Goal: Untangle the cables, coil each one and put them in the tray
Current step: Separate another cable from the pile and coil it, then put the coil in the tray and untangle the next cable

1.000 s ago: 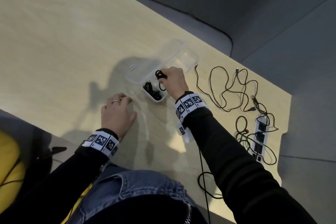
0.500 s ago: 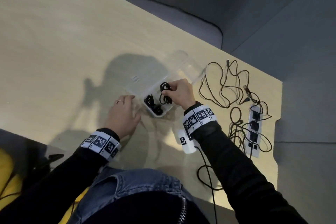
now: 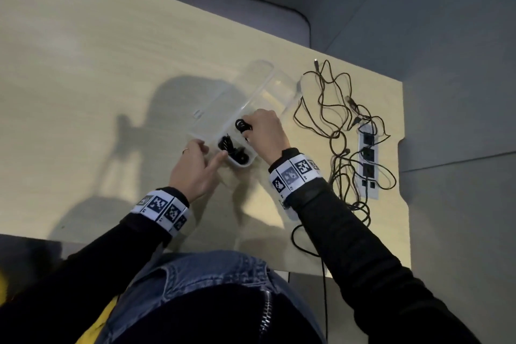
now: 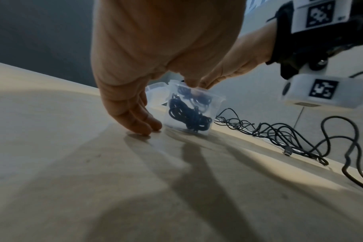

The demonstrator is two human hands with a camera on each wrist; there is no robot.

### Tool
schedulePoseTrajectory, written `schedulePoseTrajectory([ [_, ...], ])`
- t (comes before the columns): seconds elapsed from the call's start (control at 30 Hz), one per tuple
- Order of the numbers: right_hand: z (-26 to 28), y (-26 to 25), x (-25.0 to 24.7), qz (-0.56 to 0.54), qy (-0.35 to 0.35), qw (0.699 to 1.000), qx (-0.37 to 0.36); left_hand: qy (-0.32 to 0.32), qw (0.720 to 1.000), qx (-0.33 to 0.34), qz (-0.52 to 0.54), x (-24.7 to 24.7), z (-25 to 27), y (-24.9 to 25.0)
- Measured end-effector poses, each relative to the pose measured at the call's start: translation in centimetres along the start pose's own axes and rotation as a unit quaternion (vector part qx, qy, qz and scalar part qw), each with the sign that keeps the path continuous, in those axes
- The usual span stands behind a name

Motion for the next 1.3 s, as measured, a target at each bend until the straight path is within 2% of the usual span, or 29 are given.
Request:
schedulePoseTrajectory([
  [0.1, -0.8, 0.9, 0.8, -0.017, 0.006, 0.995, 0.096, 0.005, 1.000, 0.002, 0.002, 0.2, 0.0, 0.2],
  [0.2, -0.9, 1.5, 1.7, 0.001, -0.004, 0.994, 0.112, 0.011, 1.000, -0.002, 0.012, 0.0, -0.2, 0.4],
  [0.37, -0.9, 2.1, 1.3, 0.042, -0.017, 0.996, 0.075, 0.012, 1.000, -0.009, 0.018, 0.3, -0.2, 0.2],
  [0.47, -0.6, 2.2, 0.8, 0.095, -0.013, 0.995, 0.022, 0.014, 1.000, -0.007, 0.015, 0.2, -0.2, 0.4],
  [0.6, -0.3, 1.8, 1.7, 0.202, -0.029, 0.978, -0.051, 0.017, 1.000, -0.002, 0.000, 0.1, 0.0, 0.6],
  [0.77, -0.8, 1.8, 2.2, 0.260, -0.047, 0.962, -0.072, 0.017, 1.000, 0.000, -0.015, -0.2, 0.2, 0.5],
  [0.9, -0.8, 2.1, 1.9, 0.207, -0.098, 0.973, -0.041, 0.013, 1.000, 0.005, -0.025, -0.3, 0.2, 0.6],
  [1.0, 0.2, 2.8, 0.6, 0.045, -0.115, 0.992, 0.005, 0.007, 1.000, 0.014, -0.024, -0.3, 0.5, 0.9],
  [1.1, 3.2, 3.3, -1.3, -0.127, -0.049, 0.991, 0.006, -0.031, 0.997, 0.029, -0.059, -0.1, 0.8, 0.9],
  [1.17, 6.0, 4.6, -2.7, -0.155, 0.030, 0.988, 0.007, -0.079, 0.990, 0.041, -0.107, 0.3, 1.0, 0.7],
  [1.23, 9.7, 6.7, -4.2, -0.052, 0.100, 0.993, 0.039, -0.128, 0.977, 0.061, -0.157, 0.9, 1.4, 0.2],
  [1.3, 13.8, 9.8, -5.4, 0.061, 0.149, 0.976, 0.148, -0.159, 0.965, 0.084, -0.188, 1.4, 2.0, -0.2],
])
Point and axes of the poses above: each hand's wrist, its own z-axis away from the middle knuckle, its own x-axis out of the palm, y = z × x, the point moved 4 cm from there along -z, towards the middle knuckle, and after that the axes turned 13 degrees about -z, right-handed, at the moved point
